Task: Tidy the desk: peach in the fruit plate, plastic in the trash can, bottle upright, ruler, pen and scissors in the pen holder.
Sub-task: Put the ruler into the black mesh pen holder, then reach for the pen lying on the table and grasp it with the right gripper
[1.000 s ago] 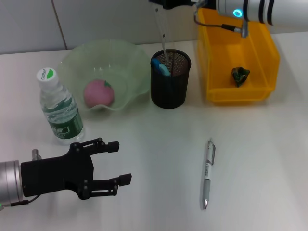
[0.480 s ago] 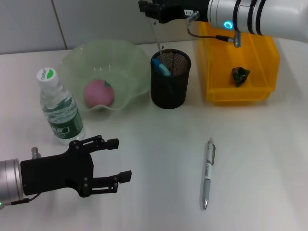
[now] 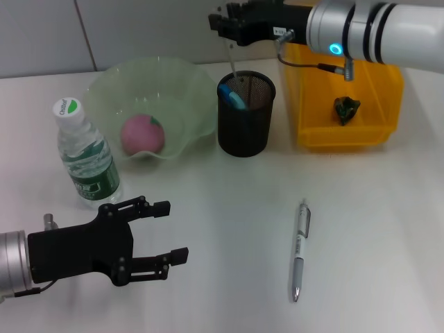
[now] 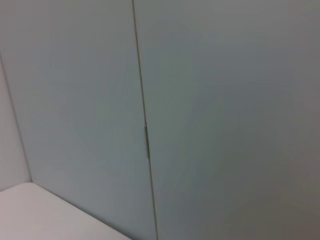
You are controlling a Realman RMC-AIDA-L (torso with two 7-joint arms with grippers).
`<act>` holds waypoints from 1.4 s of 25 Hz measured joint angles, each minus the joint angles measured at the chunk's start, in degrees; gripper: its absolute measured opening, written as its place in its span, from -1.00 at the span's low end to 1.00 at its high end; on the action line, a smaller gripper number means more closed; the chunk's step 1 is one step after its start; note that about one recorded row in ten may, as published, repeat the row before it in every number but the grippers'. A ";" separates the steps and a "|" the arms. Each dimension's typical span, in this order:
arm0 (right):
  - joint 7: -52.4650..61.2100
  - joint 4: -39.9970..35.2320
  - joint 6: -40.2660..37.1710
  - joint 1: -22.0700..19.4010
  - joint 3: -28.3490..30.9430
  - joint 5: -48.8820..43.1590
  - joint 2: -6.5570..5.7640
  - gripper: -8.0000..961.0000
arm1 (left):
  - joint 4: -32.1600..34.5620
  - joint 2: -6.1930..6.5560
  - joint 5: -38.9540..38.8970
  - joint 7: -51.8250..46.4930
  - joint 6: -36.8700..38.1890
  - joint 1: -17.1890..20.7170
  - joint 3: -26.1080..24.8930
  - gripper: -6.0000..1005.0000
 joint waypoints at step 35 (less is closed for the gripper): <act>22.20 -19.87 -5.41 -11.52 -11.55 -2.06 -0.49 0.37 | 0.01 0.02 -0.10 -0.54 0.32 0.22 0.01 0.63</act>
